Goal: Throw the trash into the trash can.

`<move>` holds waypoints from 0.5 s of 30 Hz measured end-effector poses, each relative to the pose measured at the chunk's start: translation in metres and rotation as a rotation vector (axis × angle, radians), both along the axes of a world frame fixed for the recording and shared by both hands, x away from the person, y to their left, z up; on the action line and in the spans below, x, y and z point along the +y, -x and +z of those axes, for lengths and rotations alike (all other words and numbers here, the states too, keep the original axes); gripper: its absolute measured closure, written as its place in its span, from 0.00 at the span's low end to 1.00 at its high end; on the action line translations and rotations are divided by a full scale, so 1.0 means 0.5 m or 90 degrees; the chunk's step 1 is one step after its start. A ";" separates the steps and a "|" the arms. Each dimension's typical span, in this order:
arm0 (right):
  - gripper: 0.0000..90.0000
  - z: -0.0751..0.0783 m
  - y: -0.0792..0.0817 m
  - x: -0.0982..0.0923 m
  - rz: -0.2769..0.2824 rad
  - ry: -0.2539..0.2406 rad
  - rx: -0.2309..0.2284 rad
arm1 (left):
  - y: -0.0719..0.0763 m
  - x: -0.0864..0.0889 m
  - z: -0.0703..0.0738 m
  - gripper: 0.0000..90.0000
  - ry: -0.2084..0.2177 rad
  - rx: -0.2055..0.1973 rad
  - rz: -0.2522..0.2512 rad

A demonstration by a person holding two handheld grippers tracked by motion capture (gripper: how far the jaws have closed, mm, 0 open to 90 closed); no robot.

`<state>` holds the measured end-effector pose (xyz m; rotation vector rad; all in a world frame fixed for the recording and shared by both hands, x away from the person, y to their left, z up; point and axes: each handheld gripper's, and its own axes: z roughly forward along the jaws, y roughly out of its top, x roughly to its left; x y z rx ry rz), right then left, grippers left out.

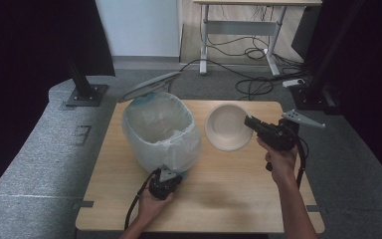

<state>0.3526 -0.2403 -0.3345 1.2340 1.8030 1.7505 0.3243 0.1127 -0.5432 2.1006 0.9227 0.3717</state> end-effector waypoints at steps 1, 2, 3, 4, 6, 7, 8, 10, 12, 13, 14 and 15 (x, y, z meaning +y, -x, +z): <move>0.93 0.001 -0.001 0.003 0.002 -0.001 0.000 | 0.000 0.000 0.000 1.00 0.000 0.000 0.000; 0.93 0.003 -0.001 0.008 0.004 0.000 -0.001 | 0.000 0.000 0.000 1.00 0.000 0.000 0.000; 0.93 0.005 -0.002 0.010 0.006 0.001 -0.002 | 0.000 0.000 0.000 1.00 0.000 0.000 0.000; 0.93 0.006 -0.002 0.013 0.007 0.002 -0.001 | 0.000 0.000 0.000 1.00 0.000 0.000 0.000; 0.93 0.009 -0.003 0.020 0.010 0.003 -0.005 | 0.000 0.000 0.000 1.00 -0.001 0.000 -0.001; 0.93 0.011 -0.004 0.022 0.012 0.004 -0.005 | 0.000 0.000 0.000 1.00 -0.001 0.000 -0.001; 0.93 0.012 -0.006 0.025 0.012 0.004 -0.005 | 0.000 0.000 0.000 1.00 0.000 0.000 0.000; 0.93 0.014 -0.008 0.029 0.013 0.003 -0.005 | 0.000 0.000 0.000 1.00 0.000 0.000 0.000; 0.93 0.016 -0.010 0.034 0.015 0.005 -0.006 | 0.000 0.000 0.000 1.00 0.000 0.000 0.000; 0.93 0.017 -0.011 0.037 0.016 0.004 -0.006 | 0.000 0.000 0.000 1.00 0.001 0.000 -0.001; 0.93 0.019 -0.012 0.041 0.018 0.005 -0.007 | 0.000 0.000 0.000 1.00 0.000 0.000 -0.001; 0.93 0.020 -0.013 0.043 0.018 0.005 -0.006 | -0.001 0.001 0.000 1.00 0.001 0.000 -0.001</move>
